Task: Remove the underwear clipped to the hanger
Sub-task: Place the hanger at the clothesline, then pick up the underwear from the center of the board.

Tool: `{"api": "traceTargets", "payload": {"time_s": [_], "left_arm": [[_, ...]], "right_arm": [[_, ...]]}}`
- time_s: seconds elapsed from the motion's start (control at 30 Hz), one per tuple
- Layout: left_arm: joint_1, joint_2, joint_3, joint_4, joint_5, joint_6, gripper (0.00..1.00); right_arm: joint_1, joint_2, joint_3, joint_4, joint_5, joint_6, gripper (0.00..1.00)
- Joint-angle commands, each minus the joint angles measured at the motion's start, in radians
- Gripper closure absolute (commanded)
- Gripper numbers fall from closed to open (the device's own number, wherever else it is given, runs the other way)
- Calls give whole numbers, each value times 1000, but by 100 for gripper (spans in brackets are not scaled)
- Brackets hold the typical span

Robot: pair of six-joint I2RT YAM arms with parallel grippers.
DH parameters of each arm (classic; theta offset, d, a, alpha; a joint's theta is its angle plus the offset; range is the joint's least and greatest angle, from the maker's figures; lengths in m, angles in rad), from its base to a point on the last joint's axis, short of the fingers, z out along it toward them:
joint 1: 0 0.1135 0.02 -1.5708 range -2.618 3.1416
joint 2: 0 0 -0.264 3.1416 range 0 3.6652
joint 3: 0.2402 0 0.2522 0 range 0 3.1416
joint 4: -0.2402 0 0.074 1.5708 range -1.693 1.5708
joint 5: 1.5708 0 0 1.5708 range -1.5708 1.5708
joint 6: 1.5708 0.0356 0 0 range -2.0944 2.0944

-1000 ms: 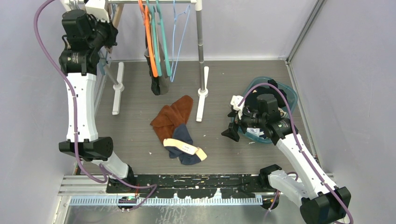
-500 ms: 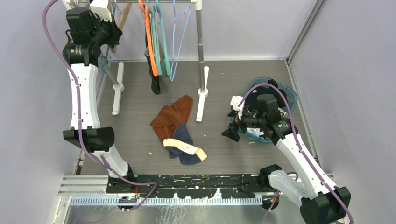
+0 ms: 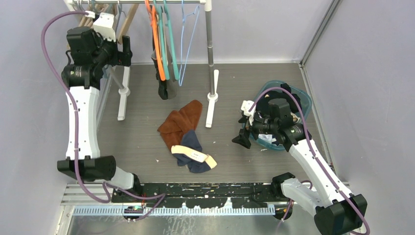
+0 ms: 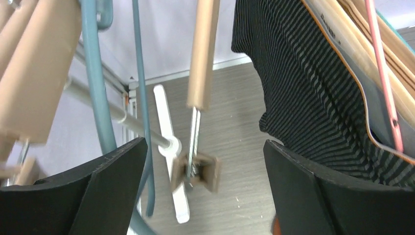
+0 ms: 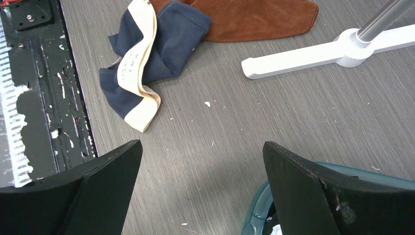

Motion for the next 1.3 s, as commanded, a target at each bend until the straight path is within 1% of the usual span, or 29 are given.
{"api": "traceTargets", "payload": {"time_s": [0.0,0.1,0.13,0.23,0.27,0.43,0.53,0.6,0.67,0.73,0.87,0.97,1.1,1.13,1.27], "left_arm": [[6,-142,-89,5,-50,61,6],[7,-238,-218,-25,-35,95,2],[7,-292,-267,-35,-28,107,0],[7,-424,-402,-63,14,142,2],[7,-462,-441,-98,40,162,2],[6,-598,-604,-255,207,269,2],[6,-627,-684,-349,373,339,2],[-6,-628,-739,-401,453,409,2],[-53,-622,-797,-411,457,450,2],[-124,-610,-850,-397,422,468,2],[-336,-577,-959,-319,286,466,0],[-468,-540,-1034,-231,231,455,3],[-602,-446,-1072,-138,194,483,8],[-619,-431,-1075,-118,191,500,9],[-720,-328,-1072,-51,192,564,9]], "right_arm": [[-2,1,-2,38,1,0,0],[-2,4,-2,39,6,3,0],[-2,5,-3,42,8,3,0],[-2,8,-5,50,15,8,0],[-2,11,-5,51,19,14,0],[-2,20,-11,64,32,26,0],[-2,27,-12,64,32,24,0],[-2,31,-13,63,33,19,0],[-2,33,-14,62,37,15,0],[-2,37,-16,64,43,14,0],[-4,48,-17,70,55,23,0],[-6,50,-20,74,56,24,0],[-10,57,-23,76,57,25,0],[-13,60,-23,76,58,25,0],[-27,64,-25,77,58,25,0]]}}
